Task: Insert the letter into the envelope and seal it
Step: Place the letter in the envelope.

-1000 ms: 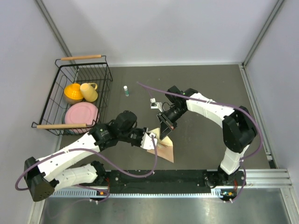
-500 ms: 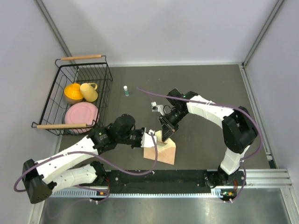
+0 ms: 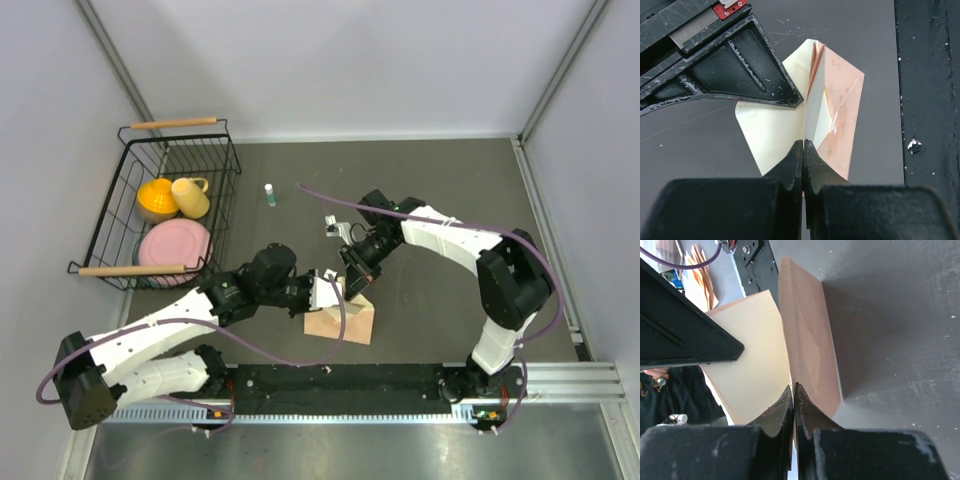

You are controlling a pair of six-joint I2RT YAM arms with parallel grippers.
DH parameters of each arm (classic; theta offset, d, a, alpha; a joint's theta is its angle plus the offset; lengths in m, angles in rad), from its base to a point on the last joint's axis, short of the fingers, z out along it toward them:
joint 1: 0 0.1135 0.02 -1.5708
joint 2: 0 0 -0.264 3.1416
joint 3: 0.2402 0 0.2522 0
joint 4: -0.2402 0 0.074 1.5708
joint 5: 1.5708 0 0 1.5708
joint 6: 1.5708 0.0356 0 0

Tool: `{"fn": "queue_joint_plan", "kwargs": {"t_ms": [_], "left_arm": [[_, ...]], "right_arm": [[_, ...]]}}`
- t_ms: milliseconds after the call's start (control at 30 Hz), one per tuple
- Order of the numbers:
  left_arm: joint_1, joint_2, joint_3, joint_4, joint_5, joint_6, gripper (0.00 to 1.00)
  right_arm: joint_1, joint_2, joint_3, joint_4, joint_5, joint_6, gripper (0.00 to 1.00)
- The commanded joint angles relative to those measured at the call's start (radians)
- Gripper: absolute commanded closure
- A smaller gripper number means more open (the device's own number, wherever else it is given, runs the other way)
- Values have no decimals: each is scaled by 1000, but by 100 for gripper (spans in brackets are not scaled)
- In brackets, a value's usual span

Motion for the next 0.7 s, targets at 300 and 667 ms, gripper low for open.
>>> {"fn": "queue_joint_plan", "kwargs": {"t_ms": [300,667], "left_arm": [[-7,64,20,29,60,-46,100],[-13,106,132,-34,-44,76,100]], "right_arm": [[-19,-31,-2,36,-68,14,100],[-14,-32,-13,35,-65,10,100]]}}
